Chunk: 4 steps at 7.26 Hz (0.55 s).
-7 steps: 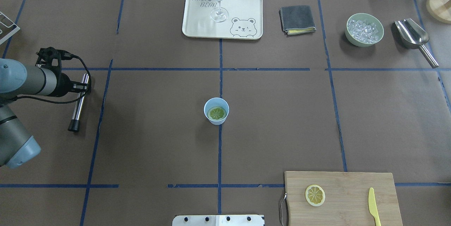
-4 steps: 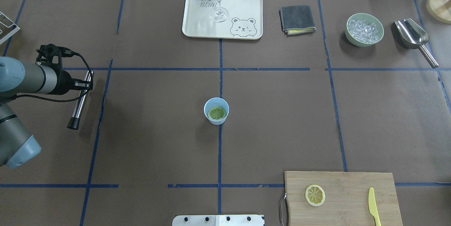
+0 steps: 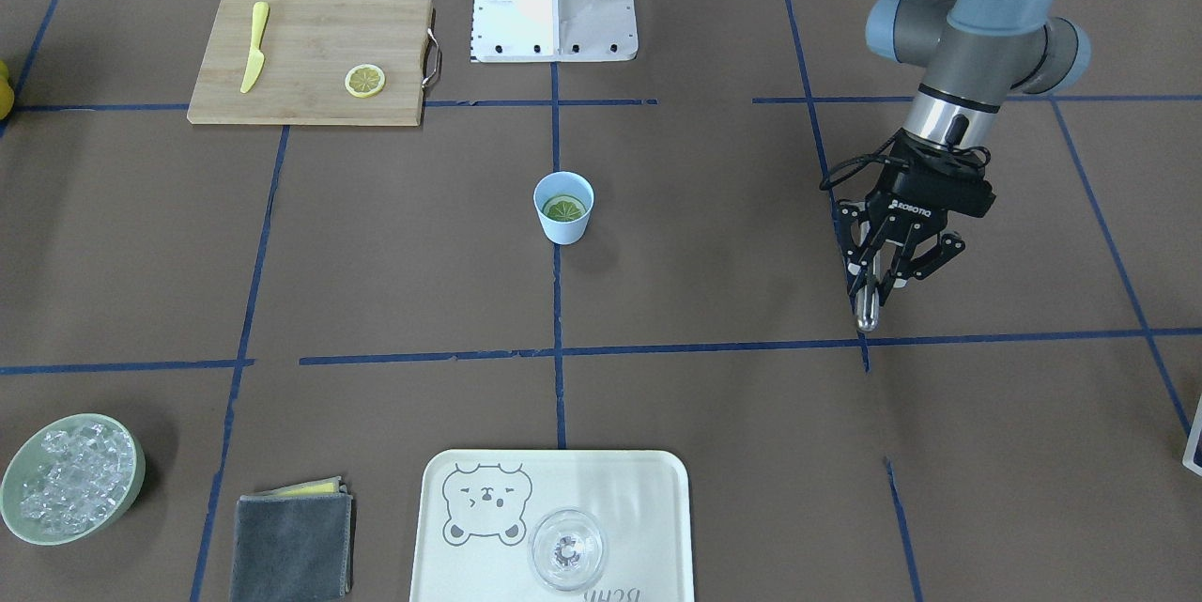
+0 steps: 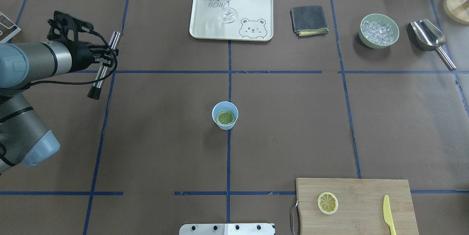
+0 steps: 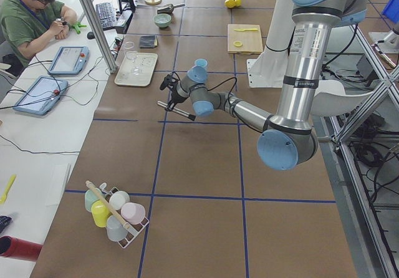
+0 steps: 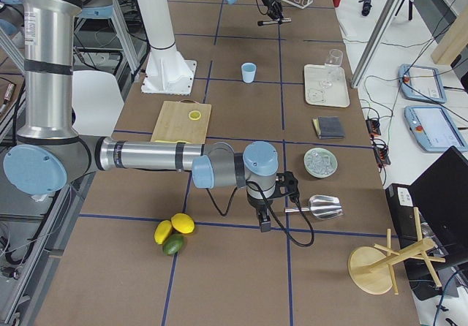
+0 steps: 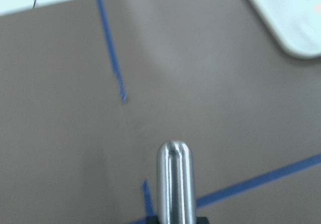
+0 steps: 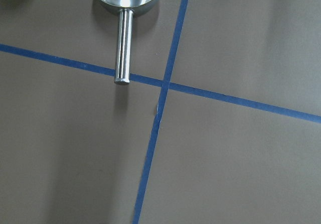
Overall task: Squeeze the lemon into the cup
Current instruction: 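Carry the rod over the blue cup and lower it inside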
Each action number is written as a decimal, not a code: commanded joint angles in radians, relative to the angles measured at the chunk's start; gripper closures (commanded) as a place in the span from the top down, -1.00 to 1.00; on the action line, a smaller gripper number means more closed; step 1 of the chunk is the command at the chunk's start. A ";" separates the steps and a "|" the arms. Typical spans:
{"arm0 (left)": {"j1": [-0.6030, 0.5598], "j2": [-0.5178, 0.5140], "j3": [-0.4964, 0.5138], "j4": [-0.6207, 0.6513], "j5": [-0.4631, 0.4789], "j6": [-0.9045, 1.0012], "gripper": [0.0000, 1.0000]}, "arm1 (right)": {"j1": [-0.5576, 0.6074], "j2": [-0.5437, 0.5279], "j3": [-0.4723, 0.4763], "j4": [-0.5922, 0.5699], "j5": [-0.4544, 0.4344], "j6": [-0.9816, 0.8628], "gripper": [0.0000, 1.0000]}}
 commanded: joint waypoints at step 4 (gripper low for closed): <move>0.093 -0.141 0.053 -0.734 0.088 -0.028 -1.00 | 0.000 -0.001 -0.005 -0.005 -0.007 0.000 1.00</move>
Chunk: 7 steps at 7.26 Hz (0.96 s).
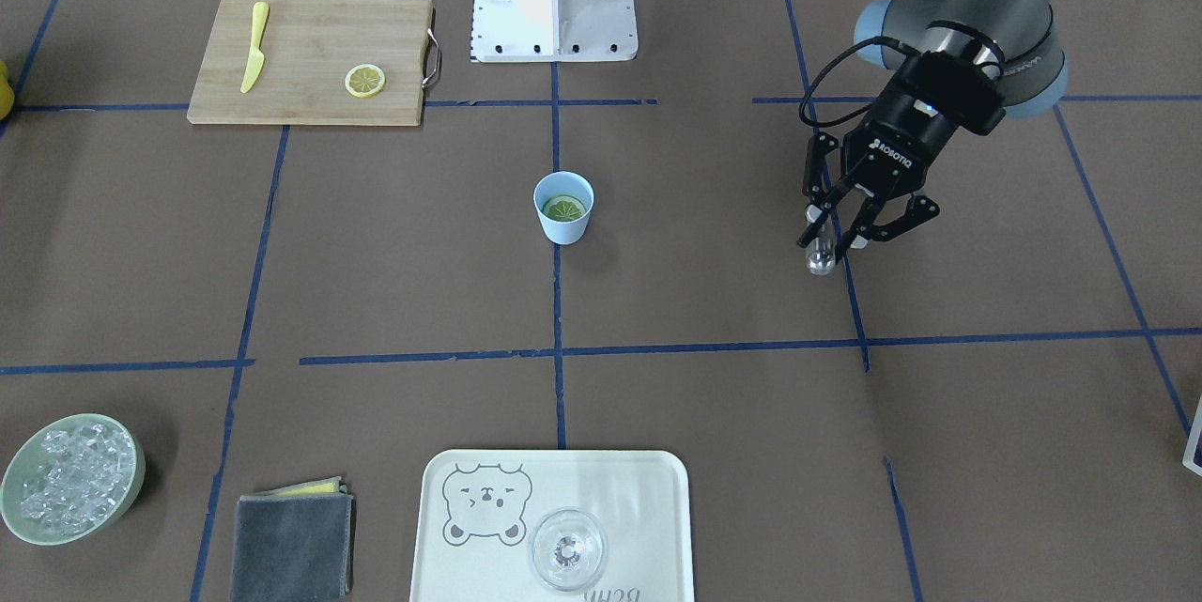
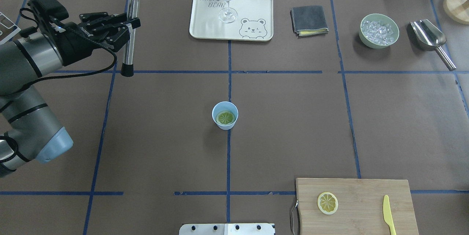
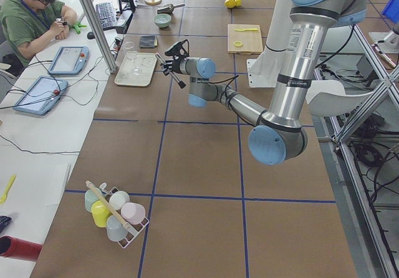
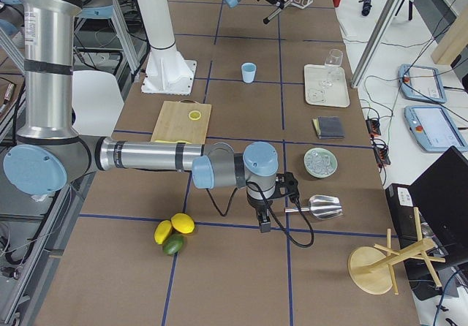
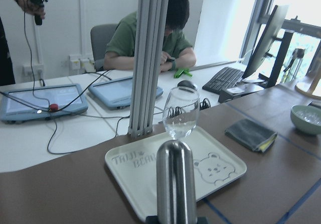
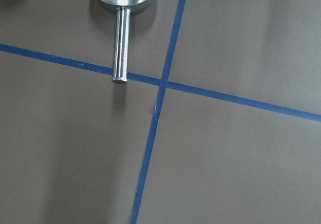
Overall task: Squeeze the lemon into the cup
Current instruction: 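Carry the rod over the blue cup and lower it inside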
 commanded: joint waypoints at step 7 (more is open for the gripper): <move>0.356 -0.295 0.290 -0.285 0.402 0.257 -1.00 | 0.000 -0.002 -0.018 -0.008 -0.001 -0.002 1.00</move>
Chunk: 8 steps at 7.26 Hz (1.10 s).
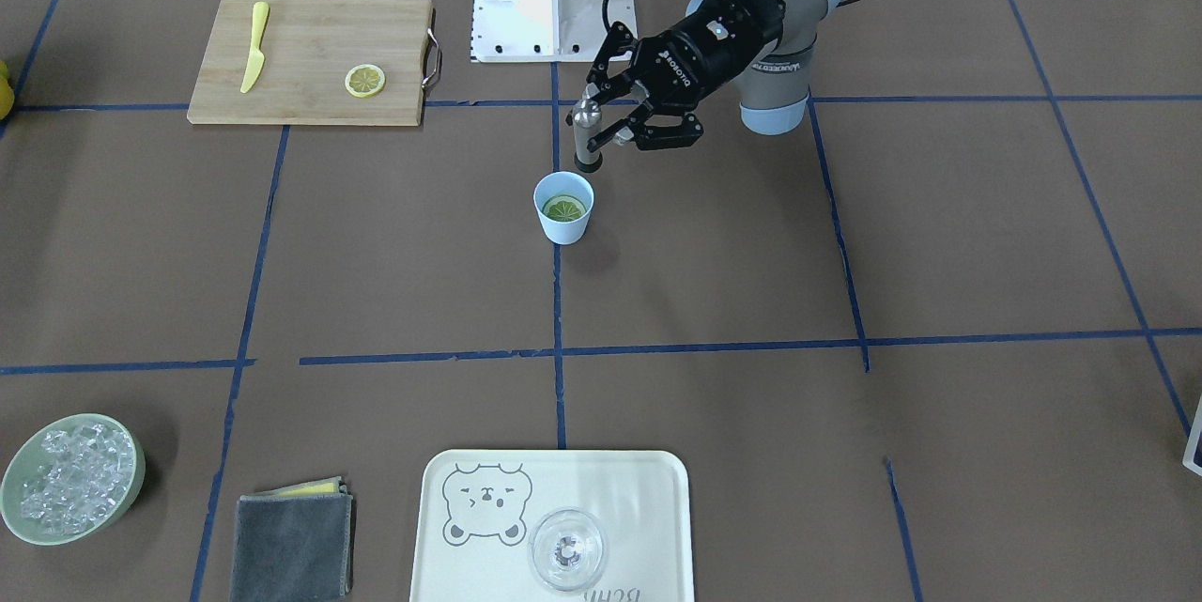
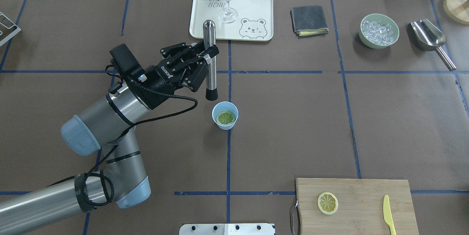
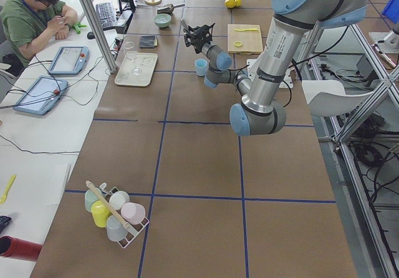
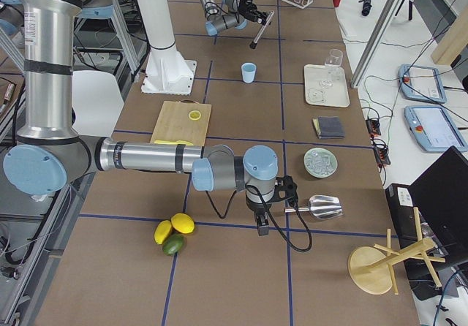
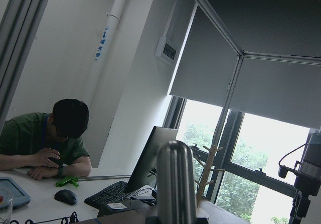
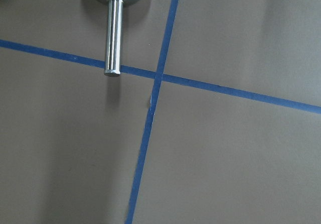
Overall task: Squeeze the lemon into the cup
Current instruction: 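Carry the rod over the blue cup and lower it inside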
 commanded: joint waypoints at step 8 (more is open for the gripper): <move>0.106 -0.083 0.200 0.014 0.073 0.168 -1.00 | 0.012 0.000 -0.024 0.000 0.000 0.002 1.00</move>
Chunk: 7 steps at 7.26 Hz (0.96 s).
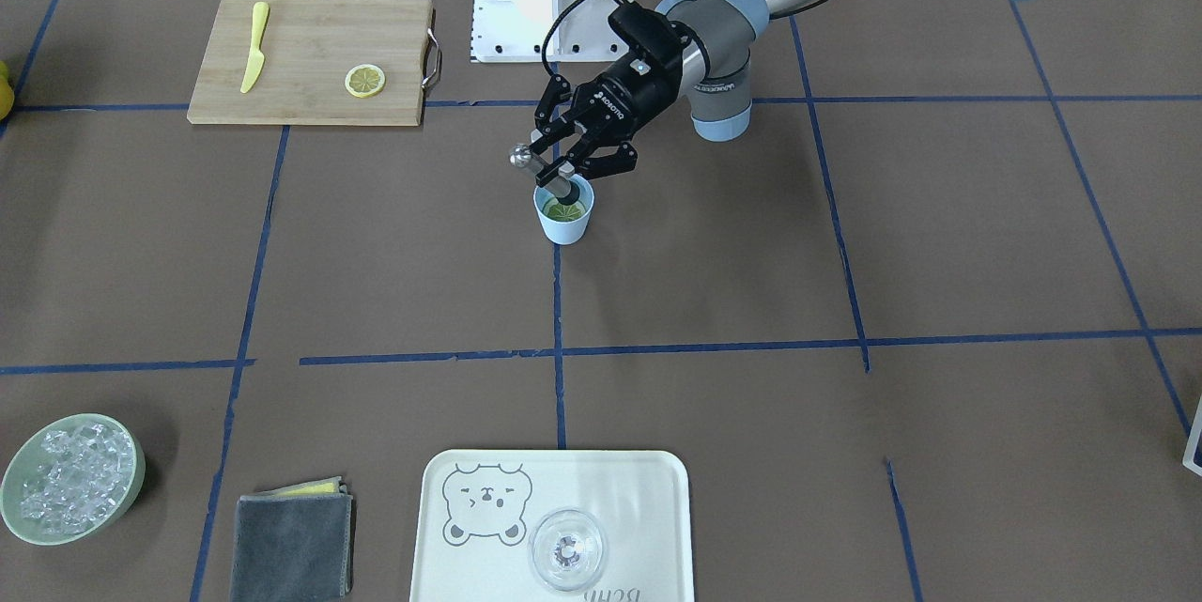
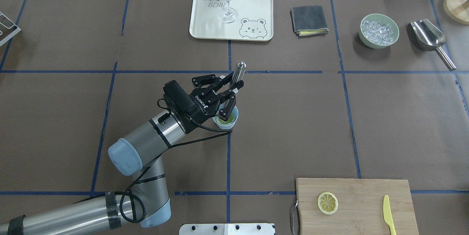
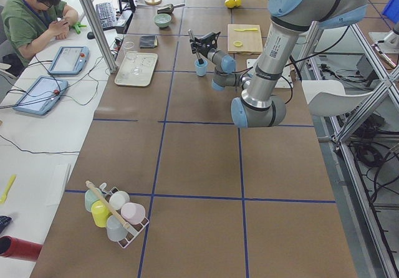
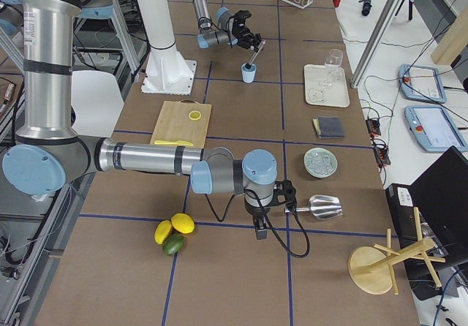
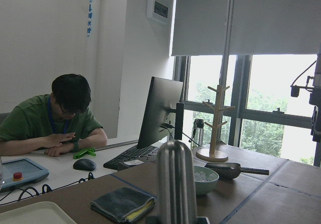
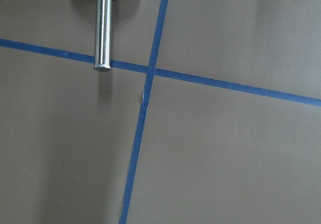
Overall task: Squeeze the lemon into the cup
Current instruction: 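Stir the cup contents with the rod held in the left gripper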
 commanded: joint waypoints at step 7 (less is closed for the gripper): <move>0.026 -0.006 -0.014 0.007 0.023 0.001 -1.00 | 0.002 0.013 -0.012 -0.002 0.000 0.006 1.00</move>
